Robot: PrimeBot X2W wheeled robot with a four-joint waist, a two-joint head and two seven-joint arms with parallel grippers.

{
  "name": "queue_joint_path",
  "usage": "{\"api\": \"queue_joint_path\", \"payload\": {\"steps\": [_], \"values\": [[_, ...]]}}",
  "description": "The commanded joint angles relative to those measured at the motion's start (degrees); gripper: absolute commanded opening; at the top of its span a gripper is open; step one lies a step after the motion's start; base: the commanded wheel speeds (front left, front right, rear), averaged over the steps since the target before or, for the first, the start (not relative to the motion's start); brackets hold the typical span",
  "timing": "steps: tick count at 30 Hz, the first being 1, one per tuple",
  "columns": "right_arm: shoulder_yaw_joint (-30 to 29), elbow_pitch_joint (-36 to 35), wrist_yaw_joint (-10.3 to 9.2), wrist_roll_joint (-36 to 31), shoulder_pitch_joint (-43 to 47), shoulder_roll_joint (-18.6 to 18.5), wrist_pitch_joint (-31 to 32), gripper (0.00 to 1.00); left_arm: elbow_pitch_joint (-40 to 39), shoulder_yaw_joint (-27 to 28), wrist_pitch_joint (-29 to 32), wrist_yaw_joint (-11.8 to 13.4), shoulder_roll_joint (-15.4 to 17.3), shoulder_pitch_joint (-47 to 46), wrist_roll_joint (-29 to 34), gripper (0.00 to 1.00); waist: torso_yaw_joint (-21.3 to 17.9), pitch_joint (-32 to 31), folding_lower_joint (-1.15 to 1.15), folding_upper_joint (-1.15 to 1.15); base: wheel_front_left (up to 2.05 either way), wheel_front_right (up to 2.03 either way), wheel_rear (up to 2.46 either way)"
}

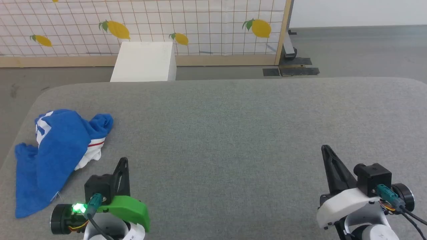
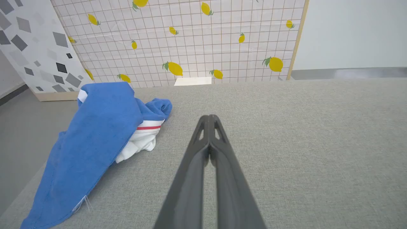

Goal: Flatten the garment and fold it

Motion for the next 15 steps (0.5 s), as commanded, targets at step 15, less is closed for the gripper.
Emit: {"api": "queue_joint_path", "payload": {"steps": [15], "values": [[0.12,-0.27,0.26,-0.37,-0.66,-0.05,0.01,0.00,-0.14,0.04,0.06,0.39,-0.21,-0.99,0.57,0.00,0.00,0.00,0.00,0.00,0.00,0.00,0.00]]}}
